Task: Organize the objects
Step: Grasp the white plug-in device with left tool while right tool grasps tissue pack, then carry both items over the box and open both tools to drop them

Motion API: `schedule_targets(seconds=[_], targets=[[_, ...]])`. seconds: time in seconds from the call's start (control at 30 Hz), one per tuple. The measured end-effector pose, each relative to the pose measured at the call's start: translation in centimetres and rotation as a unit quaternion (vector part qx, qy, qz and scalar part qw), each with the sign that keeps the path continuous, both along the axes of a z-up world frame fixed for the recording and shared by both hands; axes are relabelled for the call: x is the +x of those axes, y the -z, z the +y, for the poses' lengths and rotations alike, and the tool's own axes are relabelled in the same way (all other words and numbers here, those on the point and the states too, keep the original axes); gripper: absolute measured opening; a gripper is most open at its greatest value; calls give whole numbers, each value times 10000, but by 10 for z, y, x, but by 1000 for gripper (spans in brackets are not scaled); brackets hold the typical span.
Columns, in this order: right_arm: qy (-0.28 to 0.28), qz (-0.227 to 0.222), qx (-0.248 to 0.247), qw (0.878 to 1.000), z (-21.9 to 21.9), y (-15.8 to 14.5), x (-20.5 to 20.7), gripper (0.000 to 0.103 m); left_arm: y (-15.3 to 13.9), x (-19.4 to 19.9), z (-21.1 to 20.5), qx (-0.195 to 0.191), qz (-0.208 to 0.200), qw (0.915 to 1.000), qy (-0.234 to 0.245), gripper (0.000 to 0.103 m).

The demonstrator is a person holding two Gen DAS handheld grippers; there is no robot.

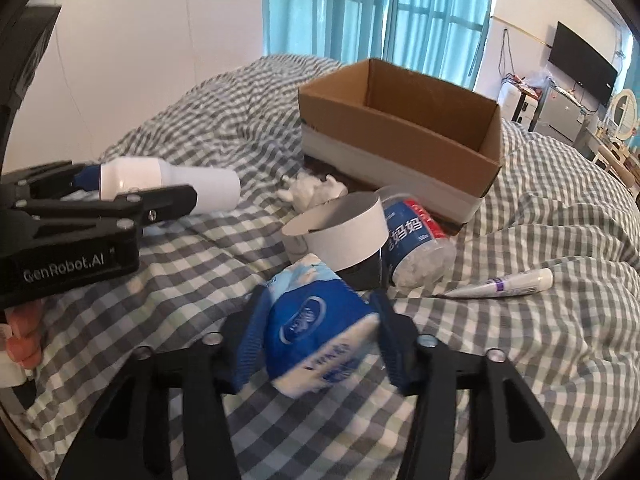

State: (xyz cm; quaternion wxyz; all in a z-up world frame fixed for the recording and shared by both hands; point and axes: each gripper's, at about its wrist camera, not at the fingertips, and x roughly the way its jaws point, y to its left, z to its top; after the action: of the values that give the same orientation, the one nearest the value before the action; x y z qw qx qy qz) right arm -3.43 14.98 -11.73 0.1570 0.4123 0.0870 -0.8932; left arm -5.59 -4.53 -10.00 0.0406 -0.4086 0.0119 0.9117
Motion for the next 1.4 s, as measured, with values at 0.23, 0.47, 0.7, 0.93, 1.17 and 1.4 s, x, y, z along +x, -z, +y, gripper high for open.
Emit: schedule_targets(seconds=[0.23,0.47,0.7,0.93,1.17,1.4], targets=[[25,221,-89,9997,6,-15,13,22,-16,10,6,-38,211,9998,-1,67],[34,390,-77,9992,4,-28,16,22,-26,4,8,-66,315,9995,-19,67],[104,751,-97,9971,16,-63,-1,22,-41,-19,13,-25,397,9992,25,67],[262,1276,46,9915,32,-118,-52,22,-87,-63,28,135,769,9966,258,67],[406,1505,69,9878,43,-149,-117,22,-130,-129,51,-28,1204,9917,440,67],[529,1350,-3,9894,54,-145,-194,22,-120,-205,65,-114,1108,9926,493,67]])
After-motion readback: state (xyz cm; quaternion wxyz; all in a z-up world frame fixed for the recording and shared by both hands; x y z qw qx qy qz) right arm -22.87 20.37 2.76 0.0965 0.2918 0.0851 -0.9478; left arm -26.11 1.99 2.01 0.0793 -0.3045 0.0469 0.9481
